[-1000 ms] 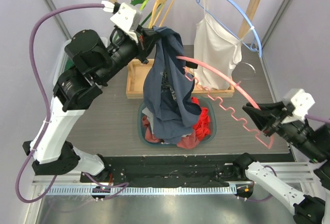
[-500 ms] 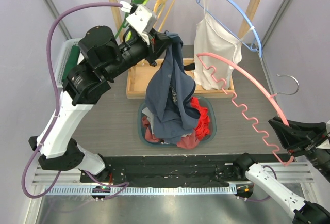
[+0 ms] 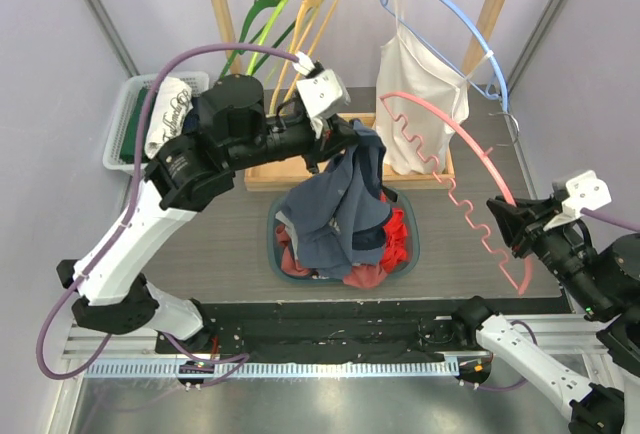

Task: Remove the tank top from the hanger
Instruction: Place the tank top in the bin.

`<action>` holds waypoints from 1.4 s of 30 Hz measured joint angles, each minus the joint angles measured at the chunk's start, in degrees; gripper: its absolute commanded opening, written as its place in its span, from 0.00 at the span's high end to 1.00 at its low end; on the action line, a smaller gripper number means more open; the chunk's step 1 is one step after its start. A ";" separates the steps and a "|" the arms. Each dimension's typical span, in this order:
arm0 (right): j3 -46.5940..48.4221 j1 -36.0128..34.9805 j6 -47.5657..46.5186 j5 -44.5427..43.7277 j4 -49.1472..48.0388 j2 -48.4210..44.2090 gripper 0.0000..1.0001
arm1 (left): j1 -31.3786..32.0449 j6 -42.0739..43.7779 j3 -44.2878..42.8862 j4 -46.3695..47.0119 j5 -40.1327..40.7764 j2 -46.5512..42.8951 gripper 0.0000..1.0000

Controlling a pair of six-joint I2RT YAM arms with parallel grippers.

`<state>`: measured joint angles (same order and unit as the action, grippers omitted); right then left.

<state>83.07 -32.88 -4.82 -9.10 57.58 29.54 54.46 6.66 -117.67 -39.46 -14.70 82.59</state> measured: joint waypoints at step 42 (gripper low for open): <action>-11.02 -0.04 0.90 -13.81 -11.15 3.17 0.99 | -1.42 2.80 52.11 24.00 5.31 15.37 1.00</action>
<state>72.05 -32.93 -3.92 -22.92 46.44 32.71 53.04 9.45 -65.56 -15.46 -9.39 97.95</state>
